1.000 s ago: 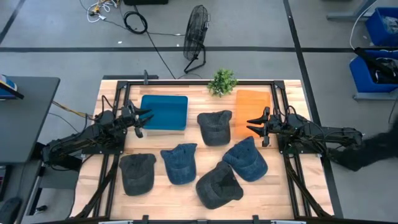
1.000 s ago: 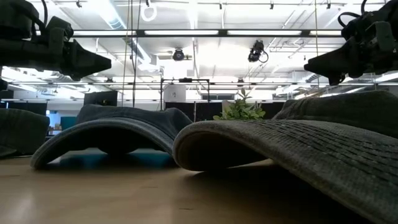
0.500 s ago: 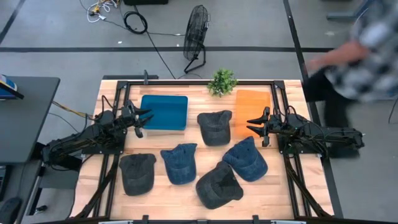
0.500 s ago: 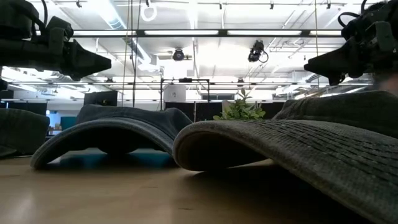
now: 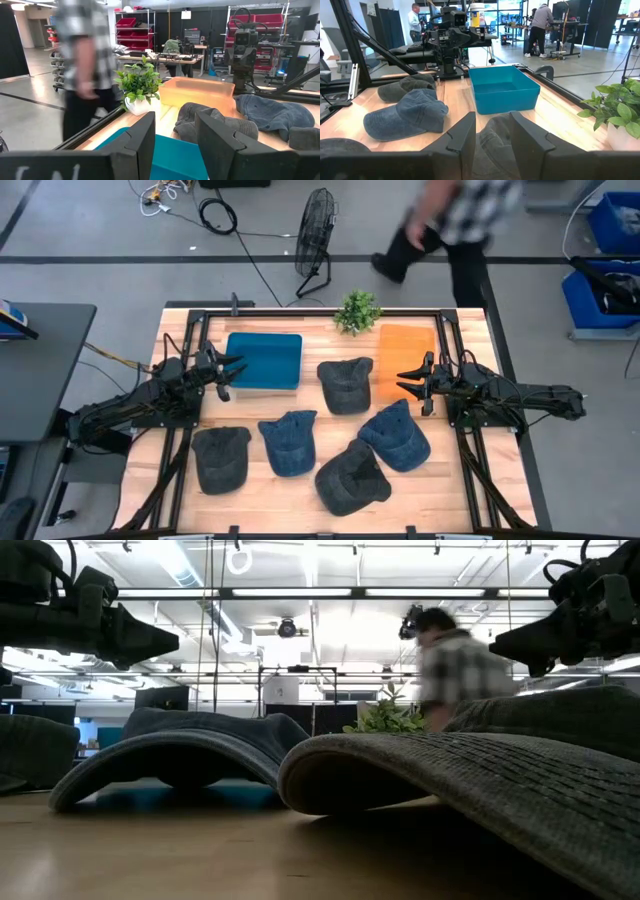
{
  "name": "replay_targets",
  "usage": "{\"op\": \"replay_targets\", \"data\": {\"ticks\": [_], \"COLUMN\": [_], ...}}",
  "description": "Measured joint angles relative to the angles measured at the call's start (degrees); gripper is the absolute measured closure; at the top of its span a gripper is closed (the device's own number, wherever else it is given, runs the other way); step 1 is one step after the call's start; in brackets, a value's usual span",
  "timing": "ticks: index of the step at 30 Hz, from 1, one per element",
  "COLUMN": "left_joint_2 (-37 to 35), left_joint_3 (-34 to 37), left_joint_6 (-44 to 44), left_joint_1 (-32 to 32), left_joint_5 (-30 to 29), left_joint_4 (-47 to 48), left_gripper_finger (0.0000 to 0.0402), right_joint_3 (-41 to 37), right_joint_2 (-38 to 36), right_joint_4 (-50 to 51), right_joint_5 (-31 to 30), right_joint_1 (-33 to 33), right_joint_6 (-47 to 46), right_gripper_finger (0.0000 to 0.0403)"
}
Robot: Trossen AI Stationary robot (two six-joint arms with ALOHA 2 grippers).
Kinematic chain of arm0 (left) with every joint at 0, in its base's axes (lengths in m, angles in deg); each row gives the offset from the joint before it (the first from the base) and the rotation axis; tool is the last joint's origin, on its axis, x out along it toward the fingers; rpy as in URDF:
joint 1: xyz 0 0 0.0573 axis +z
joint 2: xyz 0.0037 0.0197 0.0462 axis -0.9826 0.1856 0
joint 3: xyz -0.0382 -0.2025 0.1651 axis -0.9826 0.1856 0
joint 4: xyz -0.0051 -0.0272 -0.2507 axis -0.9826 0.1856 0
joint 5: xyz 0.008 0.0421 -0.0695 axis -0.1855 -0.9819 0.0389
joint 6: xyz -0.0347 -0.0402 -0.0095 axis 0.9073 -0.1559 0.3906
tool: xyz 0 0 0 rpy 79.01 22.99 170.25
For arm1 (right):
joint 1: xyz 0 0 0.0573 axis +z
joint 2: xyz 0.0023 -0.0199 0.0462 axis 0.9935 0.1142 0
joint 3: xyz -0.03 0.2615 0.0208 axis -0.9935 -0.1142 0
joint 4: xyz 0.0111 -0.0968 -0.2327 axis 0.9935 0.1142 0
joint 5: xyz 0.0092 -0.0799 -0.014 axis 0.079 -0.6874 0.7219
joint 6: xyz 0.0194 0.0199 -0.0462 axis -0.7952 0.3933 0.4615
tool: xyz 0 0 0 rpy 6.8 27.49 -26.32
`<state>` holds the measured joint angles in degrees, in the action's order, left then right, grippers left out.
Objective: Pick & Place hat
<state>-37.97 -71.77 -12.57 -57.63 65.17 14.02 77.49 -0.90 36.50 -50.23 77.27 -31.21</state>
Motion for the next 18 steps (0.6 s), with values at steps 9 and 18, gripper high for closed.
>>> {"op": "replay_targets", "data": {"ticks": [9,18], "left_joint_2": [0.0,0.0], "left_joint_3": [0.0,0.0], "left_joint_6": [0.0,2.1], "left_joint_1": [0.0,0.0], "left_joint_5": [0.0,0.0], "left_joint_4": [0.0,0.0], "left_gripper_finger": [0.0259,0.0259], "right_joint_3": [0.0,0.0], "right_joint_2": [0.0,0.0], "right_joint_4": [0.0,0.0], "right_joint_5": [0.0,0.0], "right_joint_1": [0.0,0.0], "right_joint_6": [0.0,0.0], "right_gripper_finger": [0.0282,0.0282]}}
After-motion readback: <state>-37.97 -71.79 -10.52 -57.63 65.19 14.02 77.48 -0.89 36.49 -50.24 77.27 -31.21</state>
